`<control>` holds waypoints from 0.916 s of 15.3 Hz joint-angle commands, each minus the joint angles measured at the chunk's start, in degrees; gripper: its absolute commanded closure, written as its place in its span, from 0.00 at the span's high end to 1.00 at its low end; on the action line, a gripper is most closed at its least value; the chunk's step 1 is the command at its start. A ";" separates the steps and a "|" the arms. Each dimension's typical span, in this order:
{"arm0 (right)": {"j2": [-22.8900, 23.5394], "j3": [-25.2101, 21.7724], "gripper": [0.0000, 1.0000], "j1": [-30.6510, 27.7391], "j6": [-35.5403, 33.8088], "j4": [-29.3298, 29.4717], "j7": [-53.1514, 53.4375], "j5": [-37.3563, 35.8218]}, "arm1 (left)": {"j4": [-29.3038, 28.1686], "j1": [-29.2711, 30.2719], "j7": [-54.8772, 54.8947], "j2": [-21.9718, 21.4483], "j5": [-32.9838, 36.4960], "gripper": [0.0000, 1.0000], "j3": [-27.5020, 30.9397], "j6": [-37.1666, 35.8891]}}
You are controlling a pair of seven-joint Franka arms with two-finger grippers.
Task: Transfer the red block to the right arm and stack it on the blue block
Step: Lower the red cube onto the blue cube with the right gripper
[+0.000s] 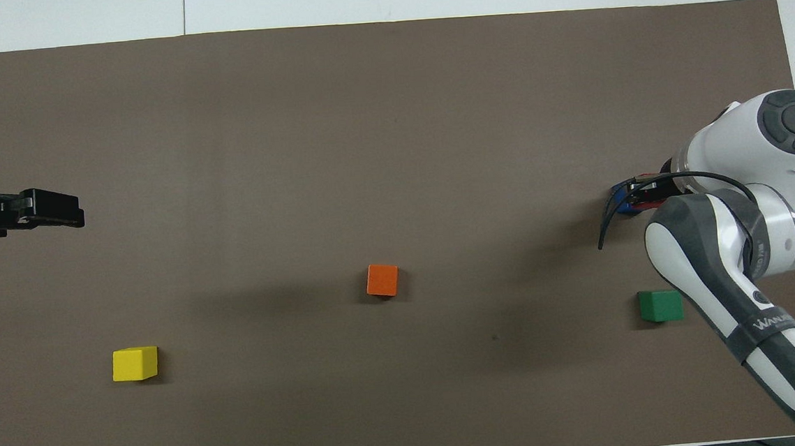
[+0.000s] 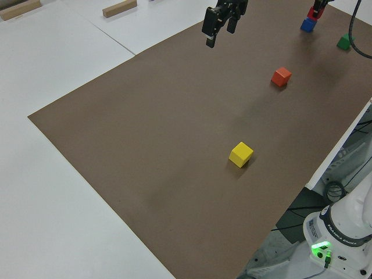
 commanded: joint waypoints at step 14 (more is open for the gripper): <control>-0.97 0.27 0.97 -0.34 8.85 -5.55 6.15 -1.57 | 5.54 -0.87 0.67 2.14 2.65 1.00 -2.18 -3.15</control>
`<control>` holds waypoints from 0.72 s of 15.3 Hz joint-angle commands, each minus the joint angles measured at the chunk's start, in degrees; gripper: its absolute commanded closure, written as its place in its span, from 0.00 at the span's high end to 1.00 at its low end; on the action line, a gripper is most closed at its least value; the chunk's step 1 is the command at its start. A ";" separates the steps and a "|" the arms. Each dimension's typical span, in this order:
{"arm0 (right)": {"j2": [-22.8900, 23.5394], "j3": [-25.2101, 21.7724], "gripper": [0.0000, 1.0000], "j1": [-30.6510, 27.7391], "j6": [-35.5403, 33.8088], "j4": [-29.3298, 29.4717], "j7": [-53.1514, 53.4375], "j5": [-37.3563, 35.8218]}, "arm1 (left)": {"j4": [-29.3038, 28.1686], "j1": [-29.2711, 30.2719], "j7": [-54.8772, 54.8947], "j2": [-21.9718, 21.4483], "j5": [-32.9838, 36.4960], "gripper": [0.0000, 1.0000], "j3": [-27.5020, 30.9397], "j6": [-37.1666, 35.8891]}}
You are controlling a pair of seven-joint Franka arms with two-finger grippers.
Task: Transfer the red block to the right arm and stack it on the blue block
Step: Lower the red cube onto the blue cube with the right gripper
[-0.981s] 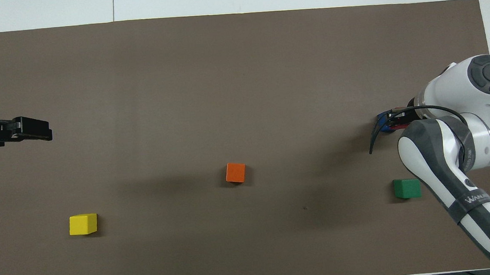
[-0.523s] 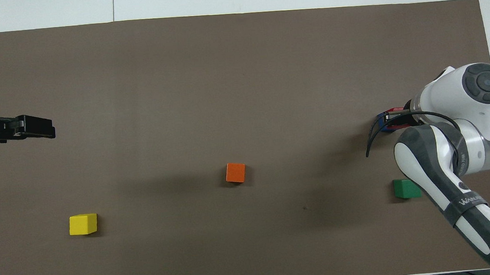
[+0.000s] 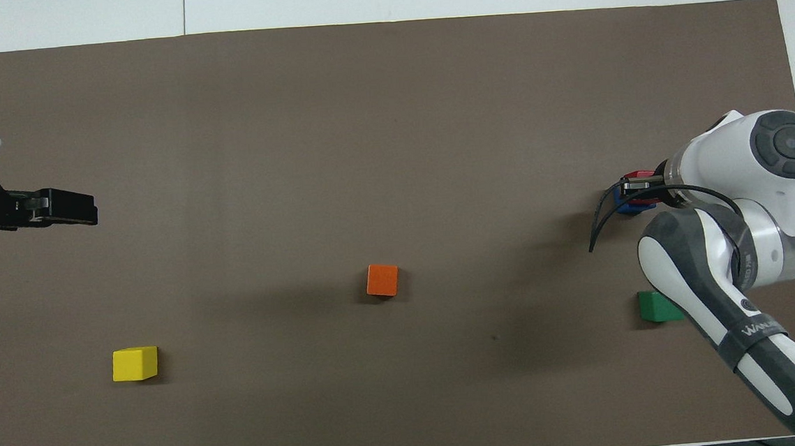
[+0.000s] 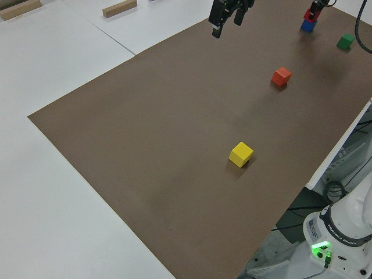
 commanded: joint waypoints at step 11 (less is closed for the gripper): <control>-1.95 0.28 1.00 -0.48 -10.77 5.19 -4.16 -1.08 | 4.23 0.06 0.17 1.82 1.68 1.00 0.83 -3.10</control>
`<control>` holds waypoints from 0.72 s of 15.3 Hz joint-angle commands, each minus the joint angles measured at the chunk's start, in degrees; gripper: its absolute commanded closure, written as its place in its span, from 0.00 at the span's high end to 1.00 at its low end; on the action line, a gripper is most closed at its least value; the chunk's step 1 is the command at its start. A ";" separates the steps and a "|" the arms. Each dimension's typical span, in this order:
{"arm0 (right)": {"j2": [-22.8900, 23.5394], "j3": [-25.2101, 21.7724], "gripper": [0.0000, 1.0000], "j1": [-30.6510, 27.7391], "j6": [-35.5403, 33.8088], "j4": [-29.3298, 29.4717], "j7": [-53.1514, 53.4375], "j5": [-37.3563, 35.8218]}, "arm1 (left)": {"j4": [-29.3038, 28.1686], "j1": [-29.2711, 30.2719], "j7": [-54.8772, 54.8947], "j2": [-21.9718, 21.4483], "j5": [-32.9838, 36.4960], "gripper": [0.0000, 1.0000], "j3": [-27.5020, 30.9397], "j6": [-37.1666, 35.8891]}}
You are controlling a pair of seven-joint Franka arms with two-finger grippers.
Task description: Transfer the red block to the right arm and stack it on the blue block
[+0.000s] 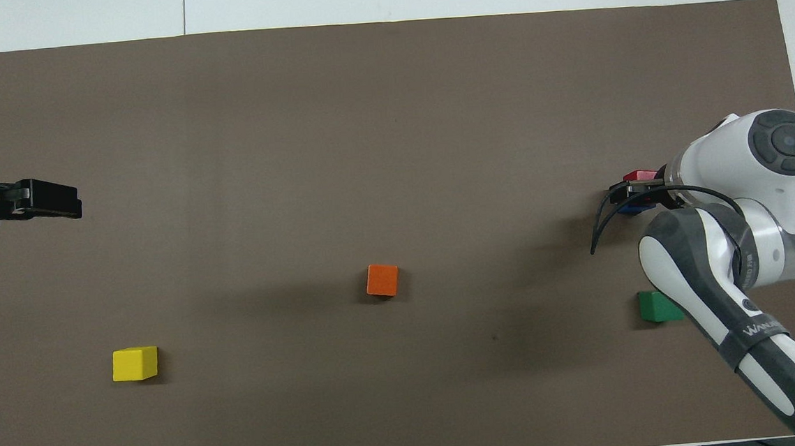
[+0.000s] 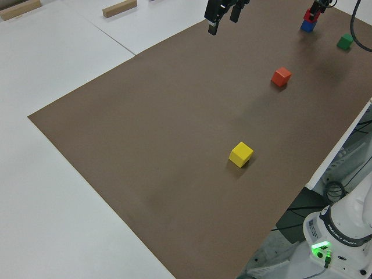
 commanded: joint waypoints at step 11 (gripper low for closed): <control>-6.31 -0.25 1.00 -0.91 -32.89 25.07 -16.69 7.23 | 0.02 -0.02 0.08 -0.32 1.36 1.00 0.20 -1.97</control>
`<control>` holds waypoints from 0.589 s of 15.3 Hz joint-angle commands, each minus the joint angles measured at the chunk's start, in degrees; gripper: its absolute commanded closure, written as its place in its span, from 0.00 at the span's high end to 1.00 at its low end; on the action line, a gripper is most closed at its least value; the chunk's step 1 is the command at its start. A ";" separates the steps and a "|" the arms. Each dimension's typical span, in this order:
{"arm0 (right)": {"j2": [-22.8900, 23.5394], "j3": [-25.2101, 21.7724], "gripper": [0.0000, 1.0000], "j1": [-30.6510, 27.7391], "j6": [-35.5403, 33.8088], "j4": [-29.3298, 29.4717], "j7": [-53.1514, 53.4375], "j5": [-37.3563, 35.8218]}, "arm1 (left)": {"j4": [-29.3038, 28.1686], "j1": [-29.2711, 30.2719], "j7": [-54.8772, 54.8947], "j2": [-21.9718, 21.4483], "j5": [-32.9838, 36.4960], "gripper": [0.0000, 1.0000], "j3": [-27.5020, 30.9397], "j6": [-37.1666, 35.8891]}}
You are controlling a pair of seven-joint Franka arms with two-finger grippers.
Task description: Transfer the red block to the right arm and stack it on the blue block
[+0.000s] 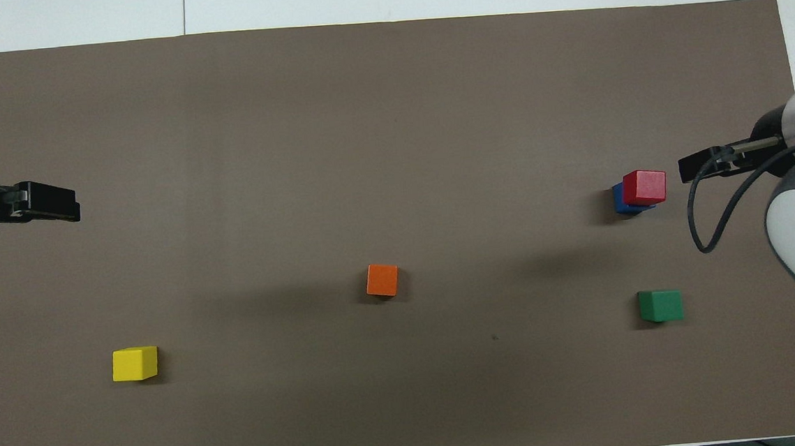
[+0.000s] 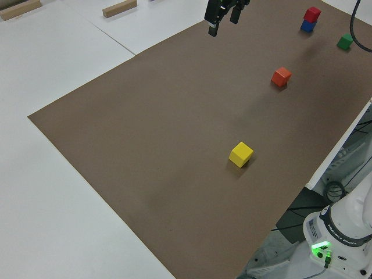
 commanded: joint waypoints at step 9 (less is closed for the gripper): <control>1.23 -1.27 1.00 -1.51 -19.44 15.32 -3.22 1.69 | -0.67 -0.46 0.53 -0.76 0.65 1.00 0.01 -0.60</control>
